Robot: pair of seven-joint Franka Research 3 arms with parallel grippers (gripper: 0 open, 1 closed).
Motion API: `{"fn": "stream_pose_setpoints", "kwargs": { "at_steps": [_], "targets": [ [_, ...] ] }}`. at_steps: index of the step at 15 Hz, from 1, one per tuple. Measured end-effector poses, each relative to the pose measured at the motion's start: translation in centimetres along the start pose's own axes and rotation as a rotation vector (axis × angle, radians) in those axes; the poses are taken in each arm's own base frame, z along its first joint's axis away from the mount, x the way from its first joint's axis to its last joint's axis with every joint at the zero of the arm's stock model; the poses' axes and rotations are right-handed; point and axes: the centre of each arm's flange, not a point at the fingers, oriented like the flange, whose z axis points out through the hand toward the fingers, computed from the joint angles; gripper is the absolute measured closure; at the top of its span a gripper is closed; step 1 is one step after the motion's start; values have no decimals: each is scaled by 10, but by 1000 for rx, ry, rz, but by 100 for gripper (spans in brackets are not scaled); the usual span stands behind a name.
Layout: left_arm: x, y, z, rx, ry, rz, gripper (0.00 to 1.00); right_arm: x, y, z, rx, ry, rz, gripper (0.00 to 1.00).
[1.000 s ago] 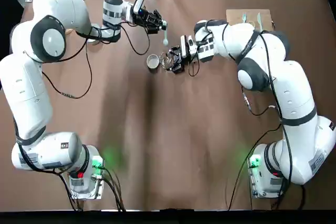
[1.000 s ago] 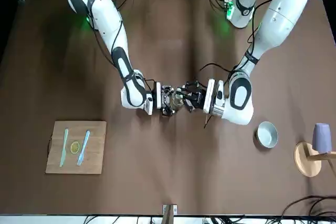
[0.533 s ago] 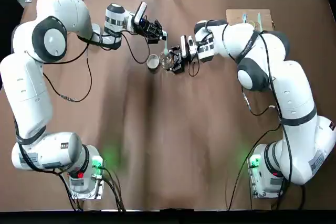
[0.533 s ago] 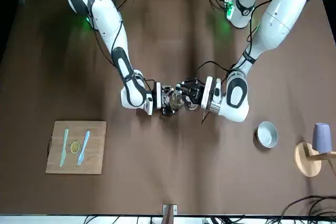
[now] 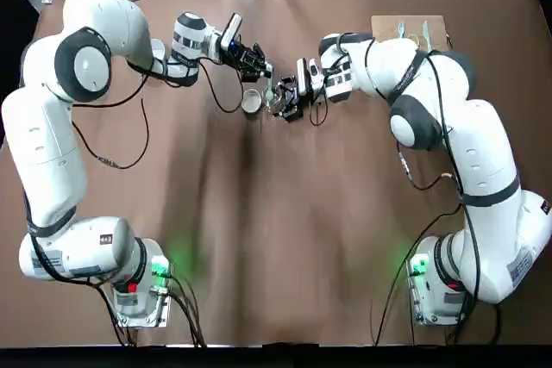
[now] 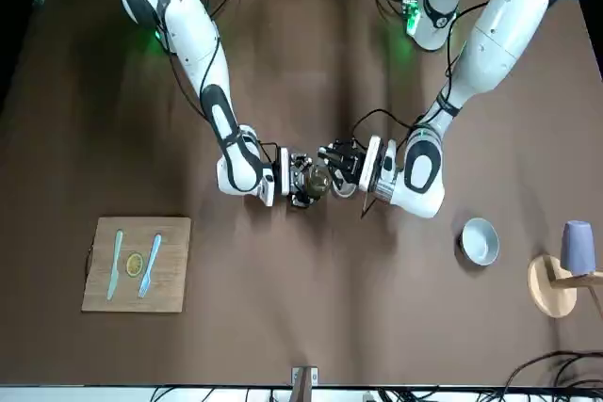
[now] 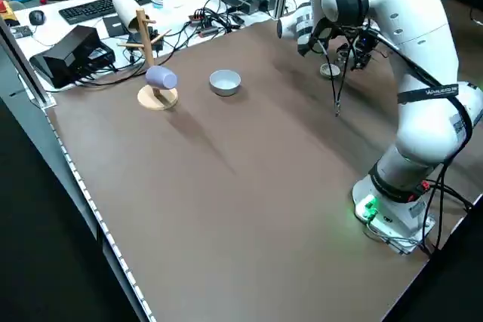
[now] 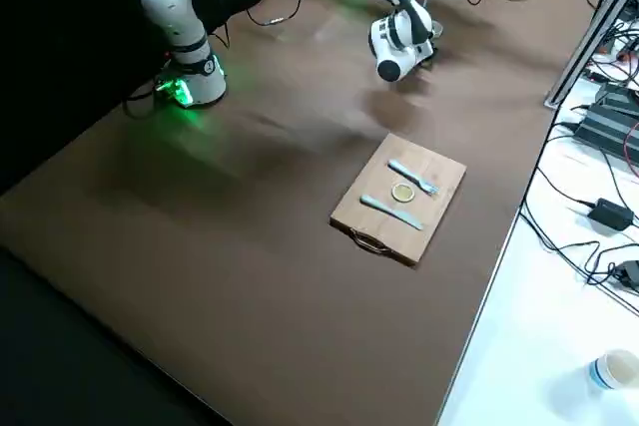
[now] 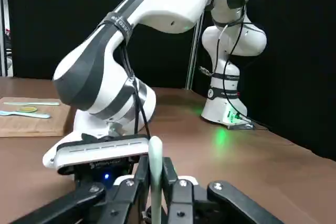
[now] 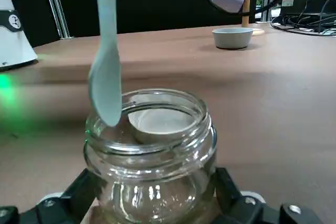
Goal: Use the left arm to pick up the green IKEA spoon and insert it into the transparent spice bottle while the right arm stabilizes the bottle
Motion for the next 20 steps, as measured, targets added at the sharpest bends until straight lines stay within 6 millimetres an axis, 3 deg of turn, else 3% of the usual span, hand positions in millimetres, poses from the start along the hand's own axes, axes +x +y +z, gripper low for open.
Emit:
{"fn": "stream_pose_setpoints", "kwargs": {
  "at_steps": [6, 12, 13, 14, 20],
  "targets": [
    [-26, -1, -2, 31, -19, -17, 87, -1, 0, 0, 0, -1, 1, 0],
    [-37, -2, 0, 48, -40, -28, 86, -1, 0, 0, 0, -1, 2, 0],
    [-37, -2, 0, 48, -45, -27, 81, -1, 0, 0, 0, -1, 2, 0],
    [-37, -2, -1, 46, -48, -25, 68, -1, 0, 0, 0, -1, 2, 0],
    [-34, -5, -3, 41, -60, -10, 11, -1, 0, 0, 0, -1, 2, 0]
  ]
}}
